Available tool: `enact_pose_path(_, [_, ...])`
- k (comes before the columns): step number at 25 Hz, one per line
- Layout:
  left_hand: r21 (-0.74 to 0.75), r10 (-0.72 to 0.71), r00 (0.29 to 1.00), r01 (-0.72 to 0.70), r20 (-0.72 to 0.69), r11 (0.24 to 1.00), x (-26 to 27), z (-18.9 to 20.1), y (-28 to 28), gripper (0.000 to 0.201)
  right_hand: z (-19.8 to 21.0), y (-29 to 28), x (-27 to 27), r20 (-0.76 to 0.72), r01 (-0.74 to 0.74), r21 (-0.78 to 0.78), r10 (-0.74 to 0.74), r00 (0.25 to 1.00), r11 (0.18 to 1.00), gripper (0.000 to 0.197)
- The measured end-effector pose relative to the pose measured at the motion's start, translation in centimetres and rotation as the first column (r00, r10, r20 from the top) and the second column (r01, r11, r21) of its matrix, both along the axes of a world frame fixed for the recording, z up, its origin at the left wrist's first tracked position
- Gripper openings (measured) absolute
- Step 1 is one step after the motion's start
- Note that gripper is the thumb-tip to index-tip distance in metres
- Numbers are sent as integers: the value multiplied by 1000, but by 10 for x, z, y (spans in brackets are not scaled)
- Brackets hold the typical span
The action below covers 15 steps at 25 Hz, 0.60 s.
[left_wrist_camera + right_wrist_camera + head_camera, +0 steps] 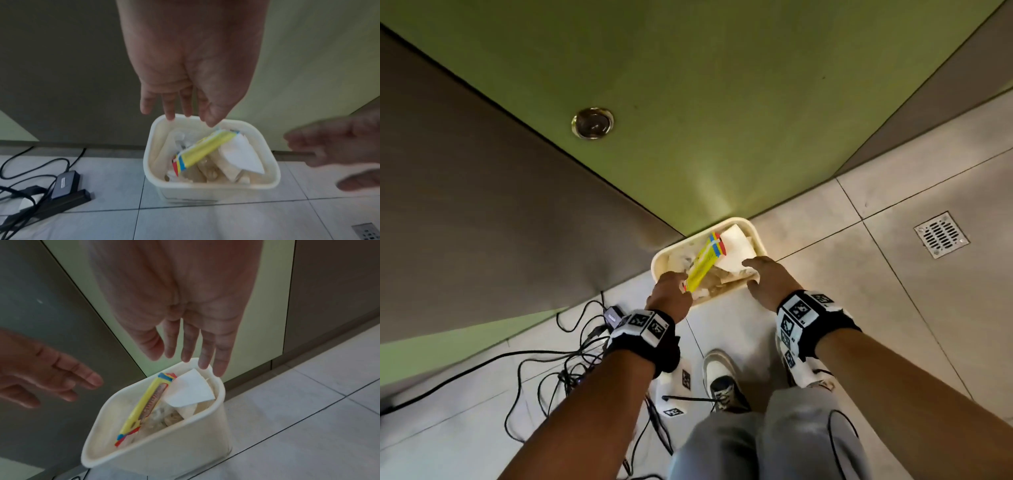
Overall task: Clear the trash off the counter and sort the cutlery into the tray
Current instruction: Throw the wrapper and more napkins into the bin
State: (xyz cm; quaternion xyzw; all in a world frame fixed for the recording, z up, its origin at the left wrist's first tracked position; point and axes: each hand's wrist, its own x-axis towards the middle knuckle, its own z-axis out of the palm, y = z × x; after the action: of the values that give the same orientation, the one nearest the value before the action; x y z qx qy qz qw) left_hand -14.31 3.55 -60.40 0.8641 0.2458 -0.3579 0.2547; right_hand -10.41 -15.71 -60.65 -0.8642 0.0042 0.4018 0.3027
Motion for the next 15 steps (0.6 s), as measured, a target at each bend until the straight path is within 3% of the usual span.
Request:
enact_pose_path(3, [-80, 90, 996, -90, -2, 993, 2, 46, -1, 34, 41, -16, -16, -52, -66, -26, 65, 997, 997, 44])
enact_pose_path(7, [-178, 144, 983, -122, 114, 976, 1, 113, -12, 29, 114, -35, -16, -35, -161, -18, 160, 986, 987, 41])
enact_pose_path(11, [-250, 149, 966, -94, 211, 964, -11, 213, -35, 27, 224, -50, -10, 58, -226, 12, 225, 973, 974, 37])
enact_pose_path(15, [-340, 99, 952, 5, 289, 940, -10, 323, -60, 28, 332, -56, 6, 213, -374, 23, 361, 908, 927, 33])
